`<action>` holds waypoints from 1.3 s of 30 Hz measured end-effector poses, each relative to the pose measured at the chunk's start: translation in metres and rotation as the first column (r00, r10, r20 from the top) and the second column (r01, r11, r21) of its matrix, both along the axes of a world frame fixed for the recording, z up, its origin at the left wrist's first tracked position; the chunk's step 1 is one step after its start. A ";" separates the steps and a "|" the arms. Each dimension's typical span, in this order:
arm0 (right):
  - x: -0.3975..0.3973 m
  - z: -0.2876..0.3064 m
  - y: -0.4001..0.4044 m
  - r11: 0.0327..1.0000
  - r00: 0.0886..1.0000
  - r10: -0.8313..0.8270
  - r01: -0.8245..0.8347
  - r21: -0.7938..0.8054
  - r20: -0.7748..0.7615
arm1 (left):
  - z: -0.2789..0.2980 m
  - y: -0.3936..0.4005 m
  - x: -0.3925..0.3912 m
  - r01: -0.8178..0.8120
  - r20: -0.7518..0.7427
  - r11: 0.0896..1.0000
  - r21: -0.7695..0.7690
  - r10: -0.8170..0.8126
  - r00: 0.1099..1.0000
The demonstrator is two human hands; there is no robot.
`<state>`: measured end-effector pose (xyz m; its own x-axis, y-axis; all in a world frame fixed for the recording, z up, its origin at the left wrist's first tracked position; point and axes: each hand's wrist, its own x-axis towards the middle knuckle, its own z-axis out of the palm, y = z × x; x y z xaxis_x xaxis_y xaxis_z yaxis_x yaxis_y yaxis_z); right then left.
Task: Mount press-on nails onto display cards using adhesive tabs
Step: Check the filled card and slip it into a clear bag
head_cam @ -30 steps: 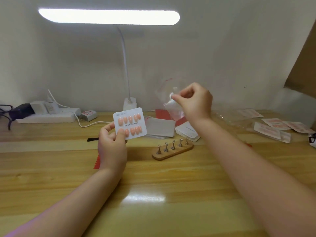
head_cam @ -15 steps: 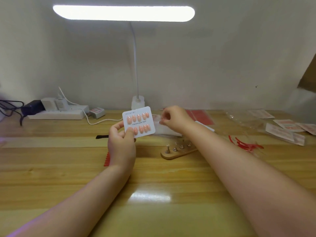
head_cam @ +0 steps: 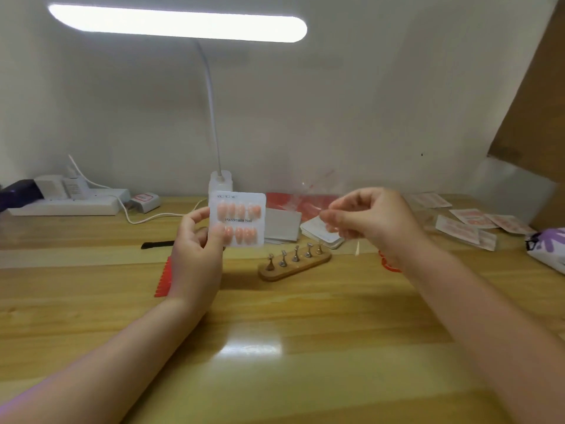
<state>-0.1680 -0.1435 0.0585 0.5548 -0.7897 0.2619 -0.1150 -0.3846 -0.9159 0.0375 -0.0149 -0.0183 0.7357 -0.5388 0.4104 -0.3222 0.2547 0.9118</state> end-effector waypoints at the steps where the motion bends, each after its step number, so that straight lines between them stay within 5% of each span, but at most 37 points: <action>1: -0.005 -0.005 0.003 1.000 1.000 -0.009 0.009 0.016 0.004 | 0.003 0.002 -0.003 0.032 0.033 0.999 -0.008 -0.032 0.999; 16: -0.005 -0.002 0.017 0.961 0.991 -0.091 0.062 -0.269 -0.095 | 0.074 0.024 -0.023 0.082 0.465 0.997 -0.017 -0.065 0.883; 26: -0.009 0.008 0.019 0.968 0.988 0.148 -0.154 0.196 0.047 | 0.093 0.035 -0.024 0.056 0.528 0.992 -0.117 0.014 0.849; 33: -0.010 0.013 0.023 0.917 0.964 0.262 -0.261 0.303 0.039 | 0.086 0.035 -0.014 0.060 0.863 0.971 -0.232 0.178 0.472; 39: -0.012 0.015 0.025 0.903 0.941 0.337 -0.320 0.286 -0.011 | 0.083 0.034 -0.010 0.092 0.934 0.973 -0.212 0.173 0.313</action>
<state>-0.1801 -0.1184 0.0737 0.8029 -0.5959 0.0184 -0.0831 -0.1424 -0.9863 0.0275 0.0191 0.0647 -0.2072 -0.3342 0.9194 -0.9392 0.3310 -0.0913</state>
